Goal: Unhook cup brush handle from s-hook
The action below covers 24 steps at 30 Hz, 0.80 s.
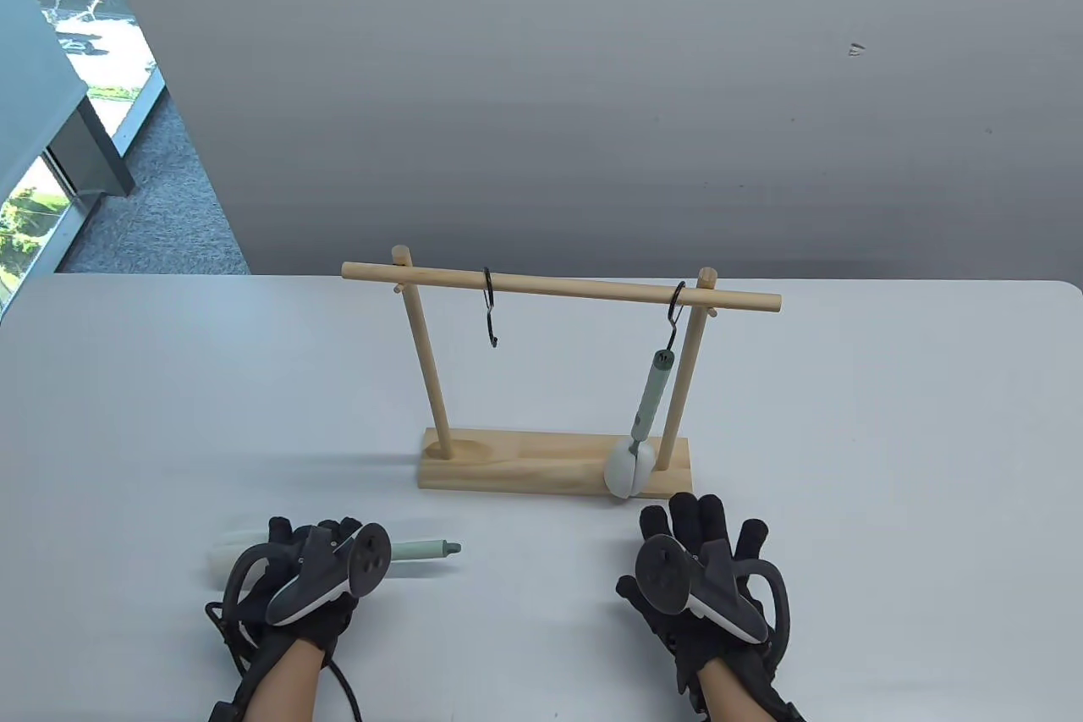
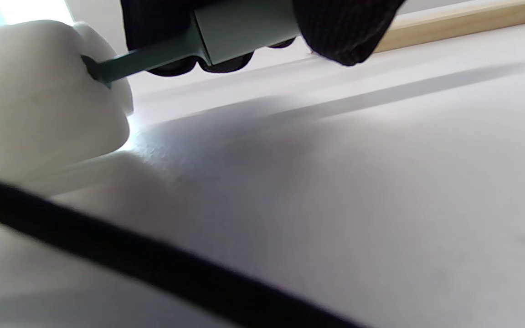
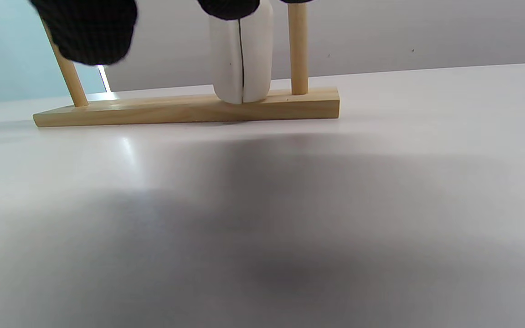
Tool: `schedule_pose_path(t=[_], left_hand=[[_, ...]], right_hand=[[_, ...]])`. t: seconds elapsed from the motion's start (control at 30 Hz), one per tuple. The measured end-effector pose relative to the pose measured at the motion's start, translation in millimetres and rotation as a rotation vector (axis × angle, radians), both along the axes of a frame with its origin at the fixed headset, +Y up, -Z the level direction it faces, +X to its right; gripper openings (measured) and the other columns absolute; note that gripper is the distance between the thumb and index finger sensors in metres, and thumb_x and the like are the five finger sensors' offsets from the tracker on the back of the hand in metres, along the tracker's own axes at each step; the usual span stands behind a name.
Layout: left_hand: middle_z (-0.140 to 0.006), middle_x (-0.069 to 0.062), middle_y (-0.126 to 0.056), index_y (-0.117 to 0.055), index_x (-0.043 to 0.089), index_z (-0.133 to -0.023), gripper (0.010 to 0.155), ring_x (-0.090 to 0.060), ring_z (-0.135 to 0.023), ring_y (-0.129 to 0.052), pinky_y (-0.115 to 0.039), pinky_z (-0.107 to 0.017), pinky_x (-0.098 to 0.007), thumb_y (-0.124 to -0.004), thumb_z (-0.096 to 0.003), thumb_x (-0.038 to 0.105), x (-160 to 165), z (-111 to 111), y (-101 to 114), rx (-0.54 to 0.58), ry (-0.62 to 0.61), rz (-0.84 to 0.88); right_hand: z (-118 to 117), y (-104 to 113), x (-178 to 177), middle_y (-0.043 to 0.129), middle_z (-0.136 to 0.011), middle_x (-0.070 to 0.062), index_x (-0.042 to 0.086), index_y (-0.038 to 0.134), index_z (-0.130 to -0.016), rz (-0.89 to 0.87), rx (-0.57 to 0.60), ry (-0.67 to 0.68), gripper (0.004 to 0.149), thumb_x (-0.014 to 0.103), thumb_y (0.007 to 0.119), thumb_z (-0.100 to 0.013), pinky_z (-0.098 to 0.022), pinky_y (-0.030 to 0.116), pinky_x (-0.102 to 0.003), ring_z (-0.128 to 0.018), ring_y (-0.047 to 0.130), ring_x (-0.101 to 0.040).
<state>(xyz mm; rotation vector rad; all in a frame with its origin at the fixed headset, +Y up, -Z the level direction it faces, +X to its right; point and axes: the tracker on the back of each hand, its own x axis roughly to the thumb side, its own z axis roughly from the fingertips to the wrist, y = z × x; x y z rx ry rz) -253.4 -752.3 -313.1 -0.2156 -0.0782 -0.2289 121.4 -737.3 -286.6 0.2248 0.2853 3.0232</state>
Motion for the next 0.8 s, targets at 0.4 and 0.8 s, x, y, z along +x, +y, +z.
schedule_pose_path(t=[0.4,0.8], left_hand=[[-0.097,-0.011,-0.082,-0.07,0.018,-0.094,0.054,-0.04,-0.087,-0.087,-0.054,-0.069,-0.06,-0.075,-0.0435,0.038,-1,-1,-3,-0.037,0.015,0.005],[-0.098,-0.013,-0.079,-0.068,0.016,-0.095,0.056,-0.042,-0.088,-0.084,-0.053,-0.068,-0.061,-0.075,-0.0432,0.038,0,7,20,0.038,-0.045,0.275]], right_hand=[[0,-1,0,0.017,-0.11,-0.027,0.012,0.029,-0.107,-0.004,-0.007,0.004,0.08,0.052,0.065,-0.047,-0.056,0.004,-0.077,-0.103,0.018,-0.052],[-2,1,4,0.022,-0.11,-0.027,0.012,0.03,-0.107,-0.092,-0.004,0.034,0.079,0.054,0.062,-0.048,-0.056,0.011,-0.077,-0.103,0.023,-0.052]])
